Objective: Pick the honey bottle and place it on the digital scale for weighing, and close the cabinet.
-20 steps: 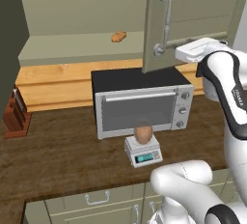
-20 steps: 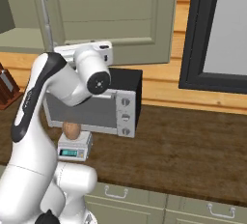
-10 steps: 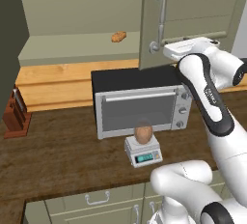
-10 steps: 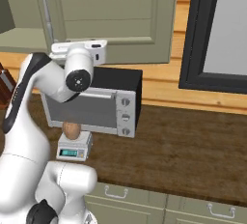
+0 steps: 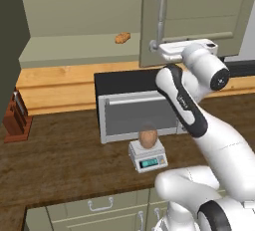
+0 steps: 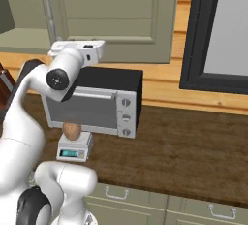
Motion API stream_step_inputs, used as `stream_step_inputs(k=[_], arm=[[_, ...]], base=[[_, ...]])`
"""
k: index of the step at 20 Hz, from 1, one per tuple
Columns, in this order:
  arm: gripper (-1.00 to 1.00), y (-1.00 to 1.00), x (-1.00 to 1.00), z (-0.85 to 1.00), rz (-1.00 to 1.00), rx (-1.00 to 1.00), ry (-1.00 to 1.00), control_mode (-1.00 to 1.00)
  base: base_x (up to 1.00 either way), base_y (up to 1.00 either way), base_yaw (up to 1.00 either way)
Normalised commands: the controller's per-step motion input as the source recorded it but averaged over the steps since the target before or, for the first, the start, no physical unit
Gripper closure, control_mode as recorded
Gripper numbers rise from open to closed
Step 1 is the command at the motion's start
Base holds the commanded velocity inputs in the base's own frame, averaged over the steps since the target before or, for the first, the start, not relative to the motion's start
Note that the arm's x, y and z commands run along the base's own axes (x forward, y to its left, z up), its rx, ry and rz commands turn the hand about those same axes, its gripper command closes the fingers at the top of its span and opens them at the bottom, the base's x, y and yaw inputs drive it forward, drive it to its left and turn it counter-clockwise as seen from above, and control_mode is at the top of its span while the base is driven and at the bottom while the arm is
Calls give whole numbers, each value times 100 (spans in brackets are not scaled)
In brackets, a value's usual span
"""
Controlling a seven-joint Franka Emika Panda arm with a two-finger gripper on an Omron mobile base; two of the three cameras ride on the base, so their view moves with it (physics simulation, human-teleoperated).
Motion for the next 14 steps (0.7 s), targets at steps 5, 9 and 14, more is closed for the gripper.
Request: stream_step_inputs(k=[5, 9, 14], arm=[[-100, 11, 35, 0, -26, -1, 0, -100], [-100, 9, 31, 1, -24, 0, 1, -100], [-100, 0, 18, 17, -15, 0, 1, -100]], base=[[0, 0, 0], [0, 0, 0], [0, 0, 0]])
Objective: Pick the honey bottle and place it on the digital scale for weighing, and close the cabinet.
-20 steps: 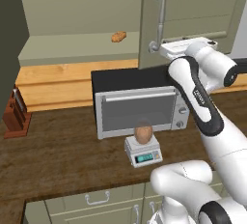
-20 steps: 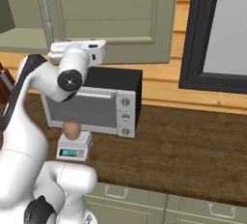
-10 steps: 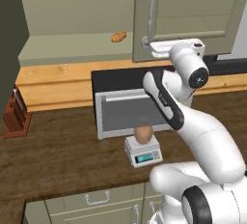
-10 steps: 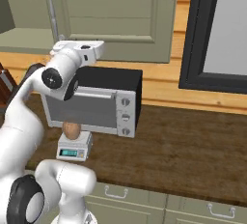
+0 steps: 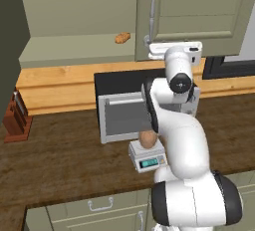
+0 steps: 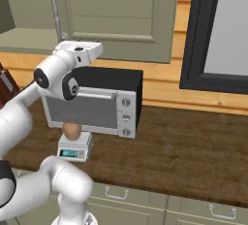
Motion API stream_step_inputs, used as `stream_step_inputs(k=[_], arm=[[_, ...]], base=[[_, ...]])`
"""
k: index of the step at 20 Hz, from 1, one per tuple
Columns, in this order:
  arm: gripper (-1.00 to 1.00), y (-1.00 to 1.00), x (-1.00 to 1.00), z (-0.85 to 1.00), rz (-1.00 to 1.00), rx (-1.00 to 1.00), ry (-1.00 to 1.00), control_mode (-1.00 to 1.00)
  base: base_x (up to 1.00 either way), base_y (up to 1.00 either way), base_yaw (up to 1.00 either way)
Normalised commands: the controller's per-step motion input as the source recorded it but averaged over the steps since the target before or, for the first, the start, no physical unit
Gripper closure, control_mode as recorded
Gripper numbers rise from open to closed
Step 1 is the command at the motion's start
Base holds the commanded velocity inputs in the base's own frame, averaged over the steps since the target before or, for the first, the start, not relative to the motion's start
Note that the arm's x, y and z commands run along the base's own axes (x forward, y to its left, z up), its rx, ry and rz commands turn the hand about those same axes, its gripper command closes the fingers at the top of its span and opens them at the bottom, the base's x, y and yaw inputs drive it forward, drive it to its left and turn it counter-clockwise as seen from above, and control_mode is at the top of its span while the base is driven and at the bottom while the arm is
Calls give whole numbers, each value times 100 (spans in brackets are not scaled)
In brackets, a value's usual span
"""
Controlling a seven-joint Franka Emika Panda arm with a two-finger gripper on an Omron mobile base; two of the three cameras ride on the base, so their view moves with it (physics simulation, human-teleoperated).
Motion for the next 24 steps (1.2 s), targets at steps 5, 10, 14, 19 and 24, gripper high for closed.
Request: stream_step_inputs(k=[5, 10, 14, 19, 24], arm=[[-100, 0, 10, 29, -6, 0, 0, -100], [-100, 0, -41, 25, 0, 1, -4, -100], [-100, 0, -61, 28, 0, 3, -10, -100], [-100, 0, -51, 71, 0, 0, -3, -100], [-100, 0, -50, 88, 1, 0, 3, -100]], base=[[0, 0, 0], [0, 0, 0], [0, 0, 0], [0, 0, 0], [0, 0, 0]])
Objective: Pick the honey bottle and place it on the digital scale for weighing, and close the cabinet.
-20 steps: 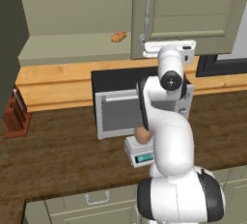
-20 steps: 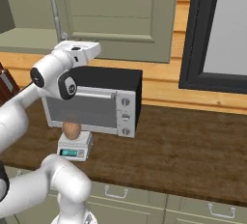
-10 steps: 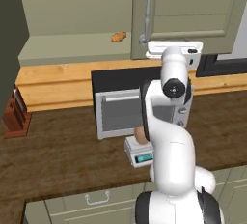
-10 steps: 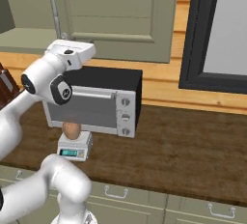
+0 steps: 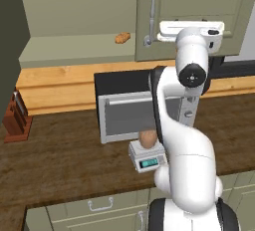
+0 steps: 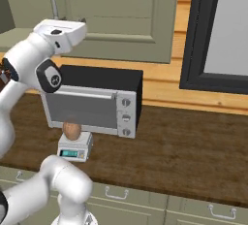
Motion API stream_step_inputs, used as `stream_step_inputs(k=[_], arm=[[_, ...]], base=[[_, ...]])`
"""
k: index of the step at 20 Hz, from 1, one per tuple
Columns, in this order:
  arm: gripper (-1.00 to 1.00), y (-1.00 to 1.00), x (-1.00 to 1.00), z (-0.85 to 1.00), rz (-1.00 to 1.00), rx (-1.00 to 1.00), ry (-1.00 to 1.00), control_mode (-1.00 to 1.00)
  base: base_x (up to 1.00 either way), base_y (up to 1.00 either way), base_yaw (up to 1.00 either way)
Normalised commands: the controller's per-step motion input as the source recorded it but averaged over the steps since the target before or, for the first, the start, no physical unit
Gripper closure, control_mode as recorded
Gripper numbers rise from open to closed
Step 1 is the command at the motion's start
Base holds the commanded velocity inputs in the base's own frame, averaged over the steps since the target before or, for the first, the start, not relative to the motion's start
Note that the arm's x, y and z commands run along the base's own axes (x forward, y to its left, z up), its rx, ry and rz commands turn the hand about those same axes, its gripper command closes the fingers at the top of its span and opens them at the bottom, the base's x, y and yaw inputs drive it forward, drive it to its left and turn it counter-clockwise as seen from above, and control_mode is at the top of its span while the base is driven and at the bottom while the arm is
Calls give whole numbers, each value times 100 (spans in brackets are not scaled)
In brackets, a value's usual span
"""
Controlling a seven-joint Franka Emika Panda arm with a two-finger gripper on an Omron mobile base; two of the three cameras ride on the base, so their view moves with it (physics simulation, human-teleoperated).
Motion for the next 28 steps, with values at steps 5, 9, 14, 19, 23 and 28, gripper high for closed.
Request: stream_step_inputs(k=[5, 9, 14, 19, 23, 28], arm=[[-100, 1, -52, 48, 7, 0, 30, -100], [-100, 10, -84, -1, 3, 0, 6, -100], [-100, 16, -84, 1, 10, 0, 0, -100], [-100, 16, -51, 3, 4, 0, -1, -100], [-100, 16, -41, 0, 6, 0, 0, -100], [-100, 35, -41, 0, 10, 0, 0, -100]], base=[[0, 0, 0], [0, 0, 0], [0, 0, 0], [0, 0, 0], [0, 0, 0], [0, 0, 0]])
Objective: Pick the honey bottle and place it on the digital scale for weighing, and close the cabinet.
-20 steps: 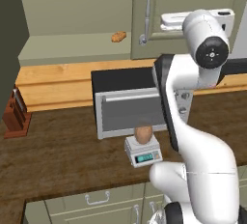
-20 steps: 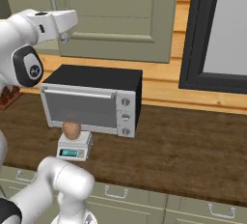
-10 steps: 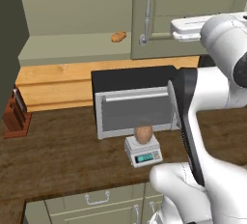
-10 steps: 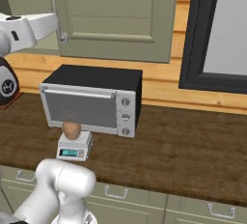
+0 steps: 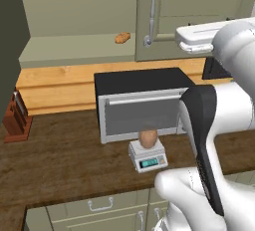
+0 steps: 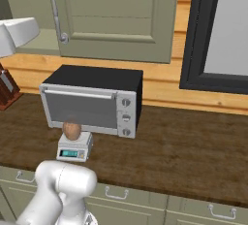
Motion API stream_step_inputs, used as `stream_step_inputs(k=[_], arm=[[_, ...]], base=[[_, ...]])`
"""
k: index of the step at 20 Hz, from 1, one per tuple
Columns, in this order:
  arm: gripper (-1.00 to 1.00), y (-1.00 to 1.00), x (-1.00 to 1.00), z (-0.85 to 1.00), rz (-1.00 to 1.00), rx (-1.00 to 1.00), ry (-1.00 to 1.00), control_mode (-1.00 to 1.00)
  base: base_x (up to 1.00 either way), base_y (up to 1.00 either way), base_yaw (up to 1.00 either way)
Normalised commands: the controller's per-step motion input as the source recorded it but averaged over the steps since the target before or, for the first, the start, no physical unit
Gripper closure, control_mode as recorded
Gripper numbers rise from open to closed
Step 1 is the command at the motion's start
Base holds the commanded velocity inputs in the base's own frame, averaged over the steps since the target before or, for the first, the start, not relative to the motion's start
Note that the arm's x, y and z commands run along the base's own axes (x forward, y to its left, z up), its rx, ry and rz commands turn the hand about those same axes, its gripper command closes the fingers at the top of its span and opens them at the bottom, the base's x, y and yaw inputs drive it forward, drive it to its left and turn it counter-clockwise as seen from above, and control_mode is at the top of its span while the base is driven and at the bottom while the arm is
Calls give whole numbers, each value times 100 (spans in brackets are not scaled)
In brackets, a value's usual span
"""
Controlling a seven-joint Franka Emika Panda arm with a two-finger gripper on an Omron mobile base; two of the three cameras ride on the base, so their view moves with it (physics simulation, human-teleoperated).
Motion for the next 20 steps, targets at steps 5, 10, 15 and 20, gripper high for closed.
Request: stream_step_inputs(k=[5, 10, 15, 20], arm=[[-100, 24, -33, 2, 10, 0, -2, -100], [-100, 35, -36, 7, 12, 0, -6, -100], [-100, 28, -31, 3, 11, 0, -4, -100], [-100, 29, -17, 1, 9, 0, -1, -100]], base=[[0, 0, 0], [0, 0, 0], [0, 0, 0], [0, 0, 0]])
